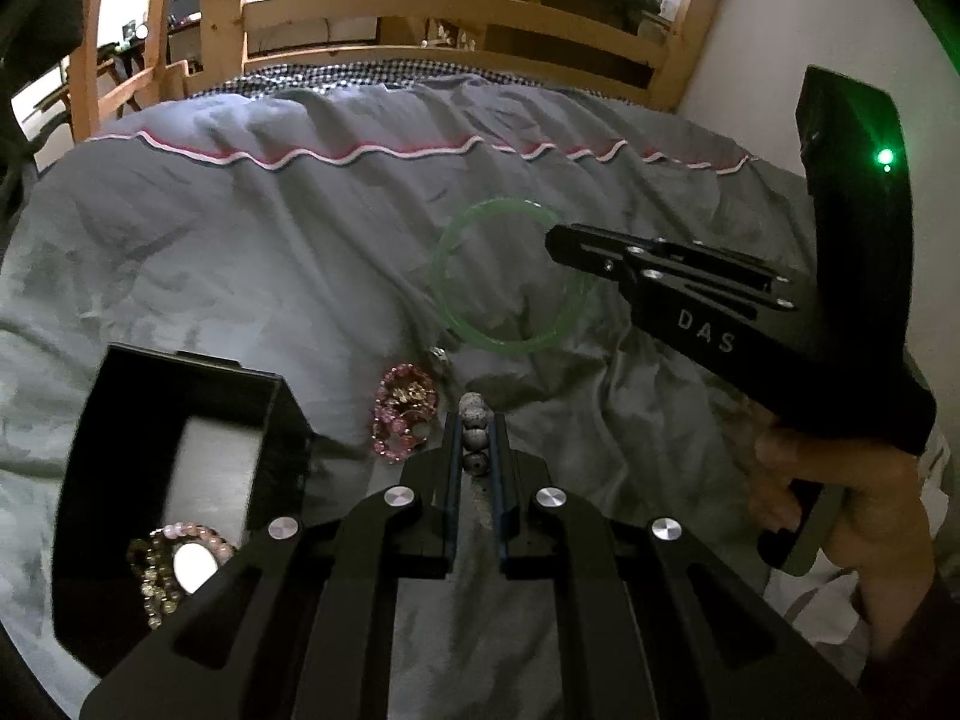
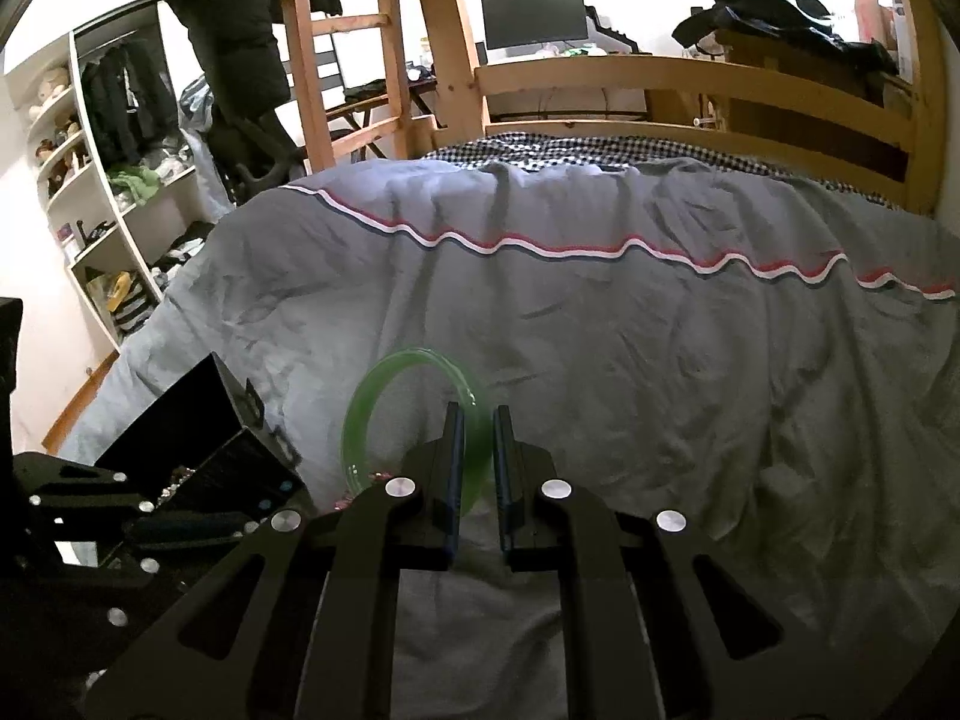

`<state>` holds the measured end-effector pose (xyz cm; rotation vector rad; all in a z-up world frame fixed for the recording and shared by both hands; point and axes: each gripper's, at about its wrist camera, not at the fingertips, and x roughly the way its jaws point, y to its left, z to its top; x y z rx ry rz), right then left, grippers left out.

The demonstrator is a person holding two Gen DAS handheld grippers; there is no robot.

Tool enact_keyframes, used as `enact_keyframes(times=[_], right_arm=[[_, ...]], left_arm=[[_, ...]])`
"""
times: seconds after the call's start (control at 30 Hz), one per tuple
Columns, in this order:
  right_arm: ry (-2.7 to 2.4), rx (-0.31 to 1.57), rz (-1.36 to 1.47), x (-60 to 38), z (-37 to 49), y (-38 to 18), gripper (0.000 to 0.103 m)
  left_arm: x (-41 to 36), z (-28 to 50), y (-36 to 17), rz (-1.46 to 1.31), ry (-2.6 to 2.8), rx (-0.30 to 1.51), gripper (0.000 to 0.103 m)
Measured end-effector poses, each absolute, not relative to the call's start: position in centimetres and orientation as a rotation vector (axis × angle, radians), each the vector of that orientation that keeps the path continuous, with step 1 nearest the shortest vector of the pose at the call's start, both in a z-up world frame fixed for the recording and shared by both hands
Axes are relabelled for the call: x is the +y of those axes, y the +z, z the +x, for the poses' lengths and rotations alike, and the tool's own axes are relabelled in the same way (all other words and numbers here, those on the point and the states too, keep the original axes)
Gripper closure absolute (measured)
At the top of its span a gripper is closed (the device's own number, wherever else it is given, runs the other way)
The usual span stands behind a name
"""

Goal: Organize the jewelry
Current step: 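Carry the bangle and bead bracelet into the black box and open both tools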

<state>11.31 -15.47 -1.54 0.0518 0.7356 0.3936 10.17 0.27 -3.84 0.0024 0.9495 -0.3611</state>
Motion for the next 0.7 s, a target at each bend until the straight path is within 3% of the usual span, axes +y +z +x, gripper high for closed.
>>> enact_keyframes(times=[0.7], right_arm=[[0.453,0.678,-0.004,-12.0,8.8,1.5,0.093]], left_arm=[[5.7,8.0,0.9,-0.013,-0.231,0.889,0.095]])
